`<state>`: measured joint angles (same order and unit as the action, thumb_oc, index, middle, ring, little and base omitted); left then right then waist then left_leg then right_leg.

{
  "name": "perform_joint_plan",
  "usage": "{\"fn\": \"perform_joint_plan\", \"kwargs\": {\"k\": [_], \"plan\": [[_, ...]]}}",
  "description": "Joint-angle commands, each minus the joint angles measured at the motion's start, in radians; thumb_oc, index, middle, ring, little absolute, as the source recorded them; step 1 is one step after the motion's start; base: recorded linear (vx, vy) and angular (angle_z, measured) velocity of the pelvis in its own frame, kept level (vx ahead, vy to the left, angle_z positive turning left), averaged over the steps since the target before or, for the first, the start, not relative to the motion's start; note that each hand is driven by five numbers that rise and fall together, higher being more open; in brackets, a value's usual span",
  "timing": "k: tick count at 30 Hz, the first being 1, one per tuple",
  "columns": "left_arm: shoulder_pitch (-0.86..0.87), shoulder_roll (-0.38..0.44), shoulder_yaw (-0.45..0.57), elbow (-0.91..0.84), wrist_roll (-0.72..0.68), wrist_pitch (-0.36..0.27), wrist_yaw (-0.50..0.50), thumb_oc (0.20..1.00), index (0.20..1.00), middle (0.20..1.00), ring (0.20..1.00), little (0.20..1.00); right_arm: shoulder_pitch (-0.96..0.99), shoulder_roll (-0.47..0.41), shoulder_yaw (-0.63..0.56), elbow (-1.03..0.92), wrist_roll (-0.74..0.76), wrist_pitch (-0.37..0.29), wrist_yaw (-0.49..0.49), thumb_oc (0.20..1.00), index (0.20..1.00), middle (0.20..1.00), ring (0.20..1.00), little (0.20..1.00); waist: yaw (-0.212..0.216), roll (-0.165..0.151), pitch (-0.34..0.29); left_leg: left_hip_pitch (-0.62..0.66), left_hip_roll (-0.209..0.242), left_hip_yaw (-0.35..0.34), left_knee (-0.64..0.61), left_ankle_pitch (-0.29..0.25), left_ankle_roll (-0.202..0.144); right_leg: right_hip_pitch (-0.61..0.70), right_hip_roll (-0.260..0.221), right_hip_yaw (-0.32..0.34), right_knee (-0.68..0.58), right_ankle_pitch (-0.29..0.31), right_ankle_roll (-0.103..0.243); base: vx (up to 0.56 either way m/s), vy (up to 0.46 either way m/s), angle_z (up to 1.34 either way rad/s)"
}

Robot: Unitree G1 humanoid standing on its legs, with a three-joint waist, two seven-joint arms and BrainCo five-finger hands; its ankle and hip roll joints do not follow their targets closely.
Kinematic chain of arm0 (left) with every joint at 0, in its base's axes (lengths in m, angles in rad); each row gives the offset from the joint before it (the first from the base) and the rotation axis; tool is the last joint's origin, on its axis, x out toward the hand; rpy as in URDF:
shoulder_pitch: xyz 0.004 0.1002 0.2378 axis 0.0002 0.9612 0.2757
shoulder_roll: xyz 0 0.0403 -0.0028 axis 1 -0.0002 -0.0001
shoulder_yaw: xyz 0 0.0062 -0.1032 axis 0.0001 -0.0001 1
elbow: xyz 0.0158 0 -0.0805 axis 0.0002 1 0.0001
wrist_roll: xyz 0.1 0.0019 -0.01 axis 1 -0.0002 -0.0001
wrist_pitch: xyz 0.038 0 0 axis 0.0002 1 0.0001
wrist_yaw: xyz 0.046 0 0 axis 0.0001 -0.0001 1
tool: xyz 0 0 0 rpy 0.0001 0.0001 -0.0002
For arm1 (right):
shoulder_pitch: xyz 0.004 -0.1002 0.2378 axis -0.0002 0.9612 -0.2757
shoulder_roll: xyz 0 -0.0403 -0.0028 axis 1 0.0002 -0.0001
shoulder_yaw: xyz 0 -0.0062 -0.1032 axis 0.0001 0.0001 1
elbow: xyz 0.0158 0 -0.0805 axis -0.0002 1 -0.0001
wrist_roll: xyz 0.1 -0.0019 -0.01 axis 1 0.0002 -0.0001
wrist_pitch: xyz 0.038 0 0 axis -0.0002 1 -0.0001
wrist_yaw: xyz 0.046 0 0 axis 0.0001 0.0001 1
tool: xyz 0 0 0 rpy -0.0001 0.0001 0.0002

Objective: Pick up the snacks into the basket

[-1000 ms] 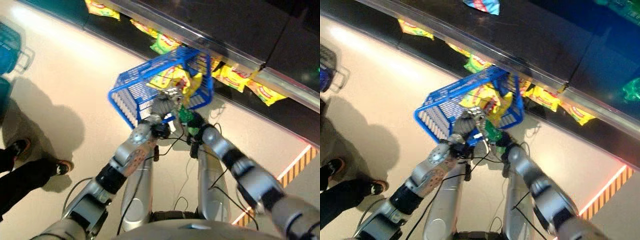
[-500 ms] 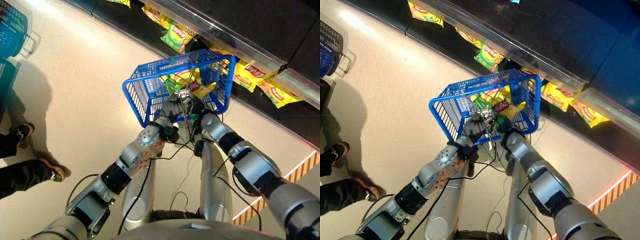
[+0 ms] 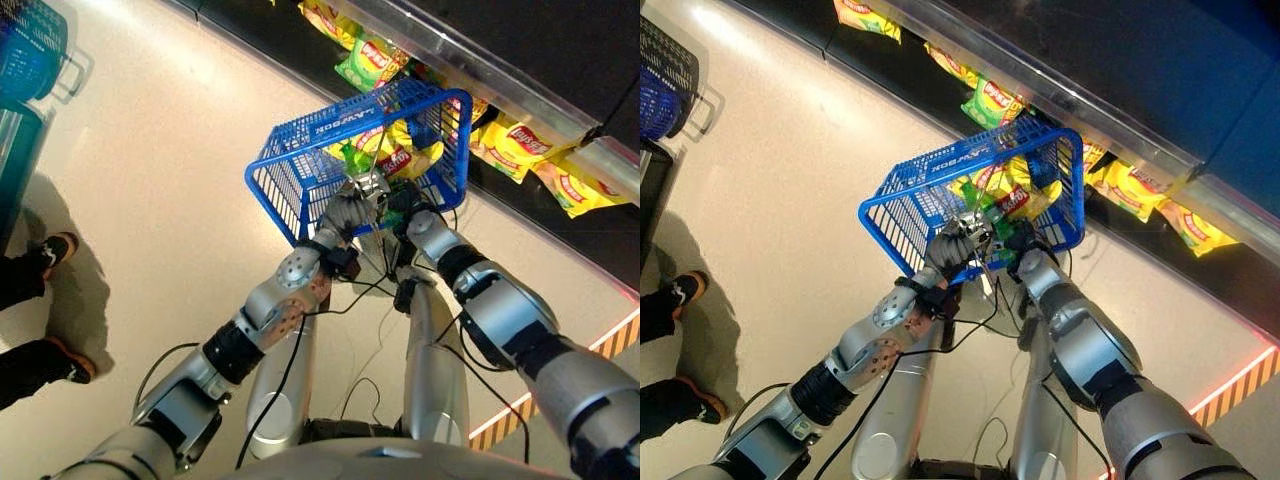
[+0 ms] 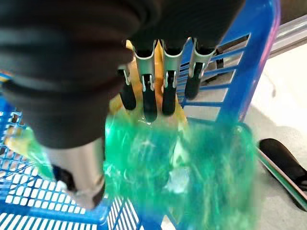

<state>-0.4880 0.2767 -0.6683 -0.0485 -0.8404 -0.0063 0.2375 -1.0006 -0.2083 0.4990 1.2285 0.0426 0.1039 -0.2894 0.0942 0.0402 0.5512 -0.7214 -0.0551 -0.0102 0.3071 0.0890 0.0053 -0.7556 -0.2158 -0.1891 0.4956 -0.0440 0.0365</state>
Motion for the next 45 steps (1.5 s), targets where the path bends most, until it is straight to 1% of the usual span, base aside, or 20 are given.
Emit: {"fn": "perform_joint_plan", "kwargs": {"k": [1, 10, 15, 19, 20, 21, 24, 25, 26, 27, 29, 30, 32, 35, 36, 37, 38, 40, 44, 45], "plan": [[-0.027, -0.077, -0.068, -0.221, -0.008, -0.061, -0.04, 0.2, 0.2, 0.2, 0.2, 0.2, -0.089, -0.004, -0.01, -0.026, 0.016, -0.032, -0.028, 1.0, 1.0, 1.0, 1.0, 1.0, -0.002, 0.074, -0.031, 0.021, -0.024, 0.003, 0.021, -0.108, 0.025, 0.027, 0.007, 0.041, -0.118, 0.058, 0.049, 0.0, 0.0, 0.0], [-0.004, -0.06, -0.047, -0.227, -0.013, -0.065, -0.035, 0.2, 0.2, 0.2, 0.2, 0.2, -0.063, -0.015, -0.029, -0.057, 0.014, -0.033, -0.049, 1.0, 1.0, 1.0, 1.0, 1.0, -0.013, 0.065, -0.031, 0.051, -0.018, 0.007, 0.012, -0.112, 0.024, 0.055, 0.007, 0.042, -0.124, 0.057, 0.052, 0.0, 0.0, 0.0], [0.035, -0.038, -0.013, -0.205, -0.011, -0.066, -0.034, 0.2, 0.2, 0.2, 0.2, 0.2, -0.024, -0.033, -0.043, -0.155, 0.023, -0.042, -0.072, 1.0, 1.0, 1.0, 1.0, 1.0, -0.021, 0.048, -0.031, 0.078, -0.012, 0.012, 0.006, -0.115, 0.022, 0.081, 0.012, 0.049, -0.137, 0.06, 0.054, 0.0, 0.0, 0.0], [0.106, -0.009, 0.053, -0.191, -0.008, -0.068, -0.033, 0.2, 0.2, 0.2, 0.2, 0.2, 0.087, -0.066, -0.066, -0.397, -0.018, -0.045, -0.099, 1.0, 1.0, 1.0, 1.0, 1.0, -0.038, 0.02, -0.031, 0.108, -0.002, 0.018, -0.008, -0.115, 0.02, 0.104, 0.018, 0.053, -0.152, 0.06, 0.054, 0.01, -0.003, -0.09], [0.146, 0.009, 0.088, -0.182, -0.007, -0.065, -0.034, 0.2, 0.2, 0.2, 0.2, 0.2, 0.165, -0.092, -0.089, -0.527, -0.053, -0.046, -0.103, 1.0, 1.0, 1.0, 1.0, 1.0, -0.049, 0.005, -0.031, 0.117, 0.001, 0.018, -0.009, -0.116, 0.019, 0.115, 0.02, 0.055, -0.153, 0.06, 0.055, 0.02, -0.015, -0.08], [0.147, 0.009, 0.088, -0.182, -0.007, -0.065, -0.034, 0.2, 0.2, 0.2, 0.2, 0.2, 0.167, -0.092, -0.089, -0.529, -0.053, -0.044, -0.103, 1.0, 1.0, 1.0, 1.0, 1.0, -0.048, 0.005, -0.031, 0.118, 0.001, 0.018, -0.01, -0.116, 0.019, 0.116, 0.02, 0.055, -0.153, 0.06, 0.055, 0.01, -0.013, -0.05], [0.192, 0.03, 0.128, -0.171, -0.003, -0.067, -0.037, 0.2, 0.2, 0.2, 0.2, 0.2, 0.29, -0.13, -0.132, -0.67, -0.084, -0.052, -0.091, 1.0, 1.0, 1.0, 1.0, 1.0, -0.061, -0.009, -0.031, 0.131, 0.004, 0.017, -0.01, -0.119, 0.019, 0.127, 0.021, 0.055, -0.153, 0.057, 0.056, 0.02, -0.003, -0.07], [0.225, 0.04, 0.149, -0.168, 0.0, -0.066, -0.04, 0.2, 0.2, 0.2, 0.2, 0.2, 0.382, -0.147, -0.157, -0.753, -0.103, -0.057, -0.074, 1.0, 1.0, 1.0, 1.0, 1.0, -0.068, -0.019, -0.031, 0.139, 0.006, 0.016, -0.009, -0.121, 0.02, 0.137, 0.022, 0.054, -0.154, 0.056, 0.056, 0.0, 0.0, 0.0], [0.226, 0.04, 0.149, -0.168, 0.0, -0.065, -0.04, 0.2, 0.2, 0.2, 0.2, 0.2, 0.384, -0.147, -0.158, -0.754, -0.103, -0.056, -0.073, 1.0, 1.0, 1.0, 1.0, 1.0, -0.068, -0.019, -0.031, 0.14, 0.006, 0.016, -0.009, -0.121, 0.02, 0.138, 0.022, 0.053, -0.154, 0.056, 0.056, 0.0, 0.0, 0.0], [0.255, 0.044, 0.176, -0.16, 0.002, -0.064, -0.045, 0.2, 0.2, 0.2, 0.2, 0.2, 0.481, -0.162, -0.185, -0.848, -0.12, -0.068, -0.056, 1.0, 1.0, 1.0, 1.0, 1.0, -0.077, -0.028, -0.031, 0.147, 0.007, 0.018, -0.011, -0.121, 0.019, 0.147, 0.022, 0.053, -0.158, 0.056, 0.058, 0.01, -0.002, -0.04], [0.256, 0.044, 0.176, -0.161, 0.002, -0.064, -0.045, 0.2, 0.2, 0.2, 0.2, 0.2, 0.484, -0.162, -0.186, -0.851, -0.121, -0.067, -0.055, 1.0, 1.0, 1.0, 1.0, 1.0, -0.077, -0.027, -0.031, 0.148, 0.007, 0.018, -0.012, -0.12, 0.019, 0.148, 0.022, 0.053, -0.158, 0.056, 0.058, 0.02, -0.004, -0.06], [0.298, 0.055, 0.227, -0.153, 0.009, -0.062, -0.054, 0.2, 0.2, 0.2, 0.2, 0.2, 0.62, -0.203, -0.251, -0.983, -0.111, -0.101, -0.017, 1.0, 1.0, 1.0, 1.0, 1.0, -0.091, -0.041, -0.031, 0.173, 0.011, 0.017, -0.02, -0.121, 0.019, 0.172, 0.022, 0.051, -0.164, 0.054, 0.06, 0.02, -0.006, -0.07], [0.315, 0.062, 0.241, -0.151, 0.009, -0.061, -0.059, 0.2, 0.2, 0.2, 0.2, 0.2, 0.658, -0.214, -0.268, -1.015, -0.106, -0.115, 0.0, 1.0, 1.0, 1.0, 1.0, 1.0, -0.094, -0.044, -0.031, 0.187, 0.012, 0.017, -0.025, -0.121, 0.018, 0.187, 0.022, 0.051, -0.167, 0.053, 0.061, 0.03, -0.002, -0.08], [0.379, 0.08, 0.308, -0.137, 0.012, -0.06, -0.081, 0.2, 0.2, 0.2, 0.2, 0.2, 0.778, -0.248, -0.329, -1.102, -0.06, -0.162, 0.061, 1.0, 1.0, 1.0, 1.0, 1.0, -0.102, -0.058, -0.031, 0.23, 0.017, 0.017, -0.033, -0.123, 0.016, 0.23, 0.026, 0.053, -0.177, 0.05, 0.063, 0.04, -0.011, -0.08], [0.422, 0.083, 0.353, -0.116, 0.019, -0.059, -0.098, 0.2, 0.2, 0.2, 0.2, 0.2, 0.838, -0.267, -0.363, -1.125, -0.044, -0.176, 0.094, 1.0, 1.0, 1.0, 1.0, 1.0, -0.104, -0.066, -0.031, 0.269, 0.021, 0.017, -0.041, -0.126, 0.014, 0.269, 0.028, 0.052, -0.184, 0.048, 0.066, 0.04, -0.02, -0.06], [0.422, 0.083, 0.353, -0.116, 0.019, -0.059, -0.099, 0.2, 0.2, 0.2, 0.2, 0.2, 0.839, -0.267, -0.363, -1.125, -0.044, -0.176, 0.094, 1.0, 1.0, 1.0, 1.0, 1.0, -0.104, -0.066, -0.031, 0.27, 0.021, 0.017, -0.041, -0.126, 0.014, 0.27, 0.028, 0.052, -0.185, 0.048, 0.066, 0.04, -0.022, -0.06], [0.443, 0.078, 0.388, -0.095, 0.024, -0.063, -0.104, 0.2, 0.2, 0.2, 0.2, 0.2, 0.872, -0.264, -0.386, -1.112, 0.004, -0.188, 0.112, 1.0, 1.0, 1.0, 1.0, 1.0, -0.104, -0.07, -0.031, 0.3, 0.025, 0.018, -0.052, -0.126, 0.012, 0.302, 0.031, 0.052, -0.196, 0.049, 0.067, 0.04, -0.012, -0.03], [0.465, 0.068, 0.44, -0.051, 0.05, -0.064, -0.115, 0.2, 0.2, 0.2, 0.2, 0.2, 0.905, -0.253, -0.397, -1.043, 0.057, -0.19, 0.138, 1.0, 1.0, 1.0, 1.0, 1.0, -0.102, -0.076, -0.031, 0.355, 0.03, 0.018, -0.072, -0.125, 0.007, 0.358, 0.037, 0.05, -0.214, 0.052, 0.069, 0.06, -0.025, -0.03], [0.51, 0.055, 0.547, 0.07, 0.191, -0.061, -0.147, 0.2, 0.2, 0.2, 0.2, 0.2, 0.965, -0.249, -0.454, -0.93, 0.045, -0.179, 0.162, 1.0, 1.0, 1.0, 1.0, 1.0, -0.096, -0.078, -0.036, 0.477, 0.039, 0.015, -0.12, -0.121, 0.0, 0.484, 0.05, 0.048, -0.264, 0.051, 0.072, 0.08, -0.036, -0.06], [0.517, 0.049, 0.577, 0.115, 0.236, -0.065, -0.143, 0.2, 0.2, 0.2, 0.2, 0.2, 0.977, -0.241, -0.469, -0.875, 0.041, -0.176, 0.15, 1.0, 1.0, 1.0, 1.0, 1.0, -0.095, -0.074, -0.056, 0.496, 0.041, 0.014, -0.136, -0.117, -0.004, 0.504, 0.051, 0.045, -0.282, 0.05, 0.072, 0.1, -0.032, -0.08]]}}
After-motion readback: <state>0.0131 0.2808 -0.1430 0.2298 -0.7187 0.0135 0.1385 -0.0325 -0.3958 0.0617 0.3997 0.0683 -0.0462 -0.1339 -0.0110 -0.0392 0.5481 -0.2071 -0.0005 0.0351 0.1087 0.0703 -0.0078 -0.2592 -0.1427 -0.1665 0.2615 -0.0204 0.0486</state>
